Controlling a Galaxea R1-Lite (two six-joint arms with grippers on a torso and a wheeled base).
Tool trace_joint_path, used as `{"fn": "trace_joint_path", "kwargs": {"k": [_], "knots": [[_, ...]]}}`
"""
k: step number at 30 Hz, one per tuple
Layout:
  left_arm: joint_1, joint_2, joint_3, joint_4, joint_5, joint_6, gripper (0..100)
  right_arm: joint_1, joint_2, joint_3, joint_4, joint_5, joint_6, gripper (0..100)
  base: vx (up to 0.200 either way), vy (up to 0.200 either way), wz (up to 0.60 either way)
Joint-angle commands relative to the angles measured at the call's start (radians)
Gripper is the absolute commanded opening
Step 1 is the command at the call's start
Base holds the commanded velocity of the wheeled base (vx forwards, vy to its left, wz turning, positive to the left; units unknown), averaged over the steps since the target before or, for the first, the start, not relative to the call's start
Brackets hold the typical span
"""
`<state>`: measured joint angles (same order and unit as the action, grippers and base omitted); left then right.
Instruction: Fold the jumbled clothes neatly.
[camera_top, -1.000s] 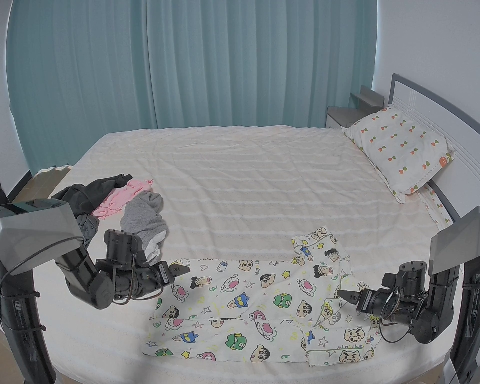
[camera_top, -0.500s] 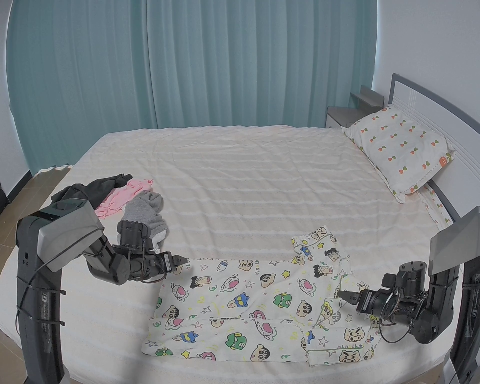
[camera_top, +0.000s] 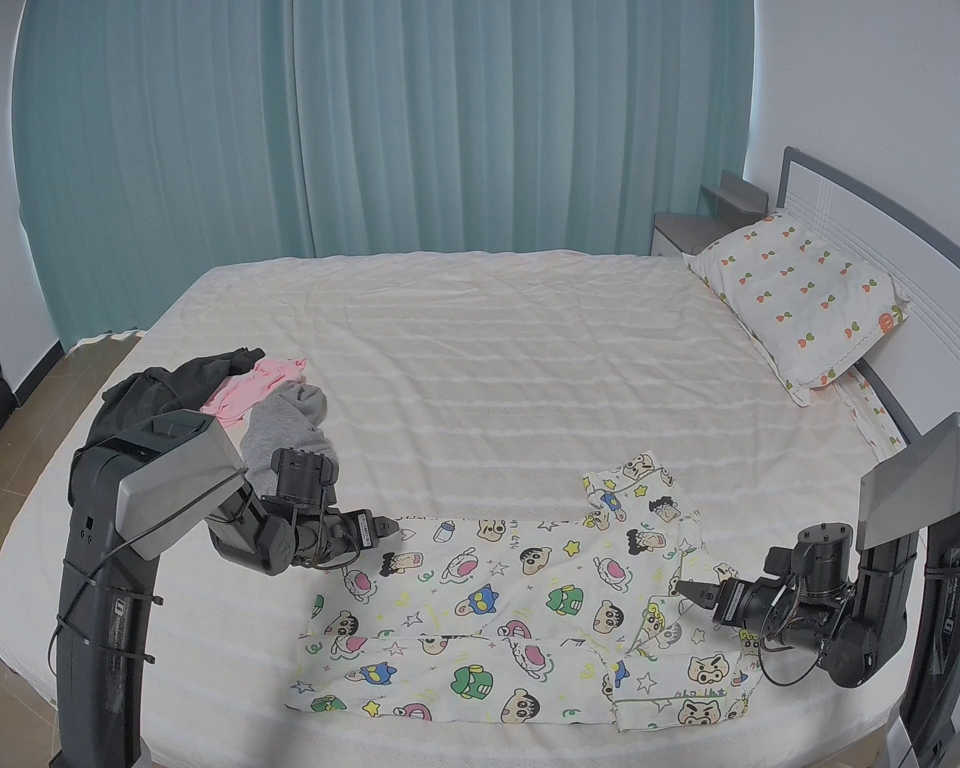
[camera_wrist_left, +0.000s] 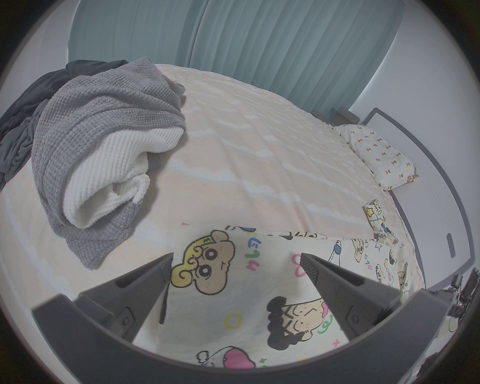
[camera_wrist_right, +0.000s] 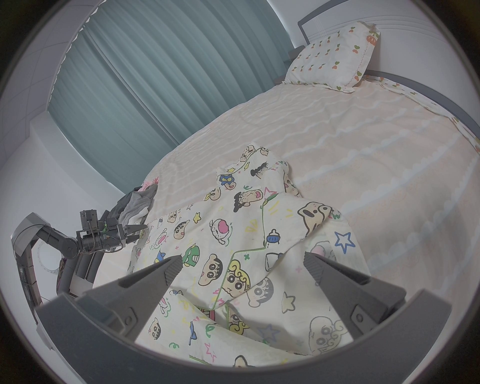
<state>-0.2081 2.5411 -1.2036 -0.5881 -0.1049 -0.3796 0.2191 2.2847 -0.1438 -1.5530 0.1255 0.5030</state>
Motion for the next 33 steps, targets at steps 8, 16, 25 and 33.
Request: {"fn": "trace_joint_path", "kwargs": {"k": [8, 16, 25, 33], "knots": [[-0.005, 0.007, -0.005, -0.007, 0.010, -0.005, 0, -0.003, 0.002, -0.026, -0.010, 0.005, 0.011, 100, 0.000, 0.000, 0.00], [0.007, 0.011, -0.027, -0.032, 0.090, -0.015, 0, -0.053, 0.052, -0.275, 0.067, -0.012, -0.017, 100, 0.000, 0.000, 0.00], [0.006, 0.005, -0.027, -0.049, 0.140, -0.021, 0, -0.087, 0.088, -0.744, 0.585, -0.012, -0.057, 100, 0.000, 0.000, 0.00], [-0.001, -0.008, -0.014, -0.067, 0.188, -0.021, 0, -0.127, 0.205, -1.091, 0.941, -0.004, -0.113, 100, 0.000, 0.000, 0.00]]}}
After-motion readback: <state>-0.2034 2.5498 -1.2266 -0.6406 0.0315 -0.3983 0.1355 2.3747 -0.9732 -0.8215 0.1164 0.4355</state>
